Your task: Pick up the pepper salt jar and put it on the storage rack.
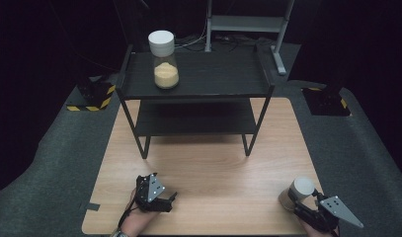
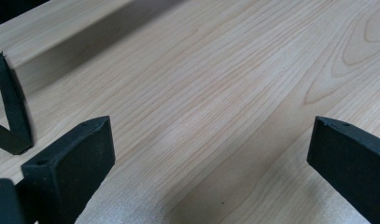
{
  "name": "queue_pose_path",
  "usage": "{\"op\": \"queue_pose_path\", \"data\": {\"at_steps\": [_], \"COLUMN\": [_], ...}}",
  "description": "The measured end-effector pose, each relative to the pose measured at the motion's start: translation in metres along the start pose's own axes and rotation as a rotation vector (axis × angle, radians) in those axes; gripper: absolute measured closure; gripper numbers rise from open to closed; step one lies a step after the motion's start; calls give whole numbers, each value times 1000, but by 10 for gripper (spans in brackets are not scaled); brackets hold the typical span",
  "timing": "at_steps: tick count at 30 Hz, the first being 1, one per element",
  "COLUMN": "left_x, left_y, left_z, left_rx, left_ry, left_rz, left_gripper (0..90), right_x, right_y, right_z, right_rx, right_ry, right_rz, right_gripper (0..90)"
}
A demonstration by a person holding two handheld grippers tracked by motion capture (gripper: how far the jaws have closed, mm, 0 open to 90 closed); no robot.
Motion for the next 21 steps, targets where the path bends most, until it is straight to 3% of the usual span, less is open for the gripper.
{"op": "queue_pose_path", "data": {"at_steps": [21], "left_x": [0], "left_y": [-1], "left_z": [0], "left_rx": [12], "left_ry": [-2], "left_rz": [1], "left_gripper": [11], "right_x": [-8], "right_y": [-8], "right_z": [-1], "right_rx": [-3], "right_ry": [-1], "right_rz": [59], "right_gripper": [345]}}
Point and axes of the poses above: each handheld gripper's, and its own axes: z roughly backward along the jaws, x roughly out of its underside, y roughly to its right, the point moved 8 cm from there along -z, roughly forward along the jaws, and after that the axes turned 7 degrees about y, right-handed, at the moved point
